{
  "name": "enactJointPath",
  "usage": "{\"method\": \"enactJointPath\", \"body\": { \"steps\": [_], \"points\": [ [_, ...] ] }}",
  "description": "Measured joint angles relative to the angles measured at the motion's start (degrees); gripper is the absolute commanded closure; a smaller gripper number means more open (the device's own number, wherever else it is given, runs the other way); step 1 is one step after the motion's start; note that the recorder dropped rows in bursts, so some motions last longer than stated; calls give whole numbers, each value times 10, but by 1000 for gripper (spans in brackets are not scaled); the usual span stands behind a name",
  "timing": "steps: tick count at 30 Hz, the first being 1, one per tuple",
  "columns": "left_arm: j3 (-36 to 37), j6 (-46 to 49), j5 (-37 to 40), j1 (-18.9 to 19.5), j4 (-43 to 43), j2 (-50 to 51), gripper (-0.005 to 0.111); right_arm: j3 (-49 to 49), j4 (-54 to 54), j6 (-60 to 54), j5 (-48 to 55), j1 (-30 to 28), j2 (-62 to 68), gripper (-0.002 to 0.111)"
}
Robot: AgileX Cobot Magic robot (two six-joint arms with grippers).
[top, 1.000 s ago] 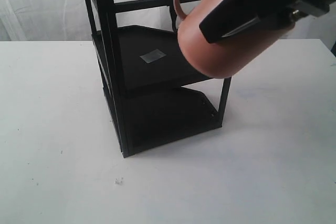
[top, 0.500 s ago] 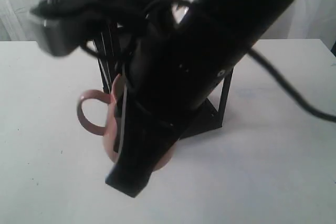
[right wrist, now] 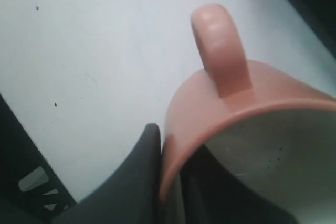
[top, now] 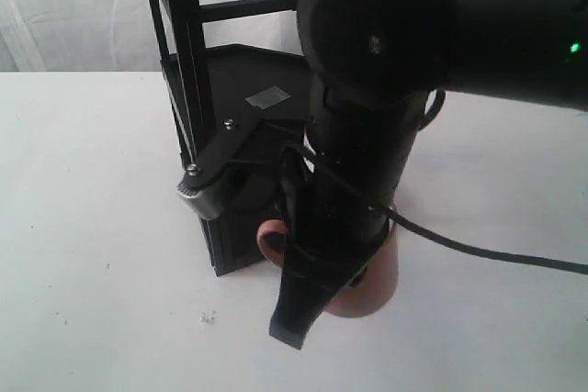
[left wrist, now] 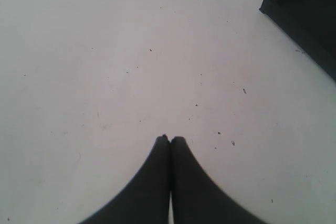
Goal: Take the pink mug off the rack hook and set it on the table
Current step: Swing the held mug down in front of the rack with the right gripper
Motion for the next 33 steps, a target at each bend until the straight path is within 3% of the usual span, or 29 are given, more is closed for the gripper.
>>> {"method": "enactJointPath", "body": {
  "steps": [3,6,13,20,25,33],
  "points": [
    [0,0,0,0,0,0,107,17,86,58,2,-18,6,108],
    [0,0,0,0,0,0,107,21,207,47,1,-18,6,108],
    [0,0,0,0,0,0,107,60,73,127,0,-18,6,108],
    [0,0,0,0,0,0,107,62,116,144,-16,-18,6,108],
    [0,0,0,0,0,0,107,63,92,184,-146,-18,6,108],
    [0,0,0,0,0,0,107,63,26,228,-180,-18,6,108]
  ]
}}
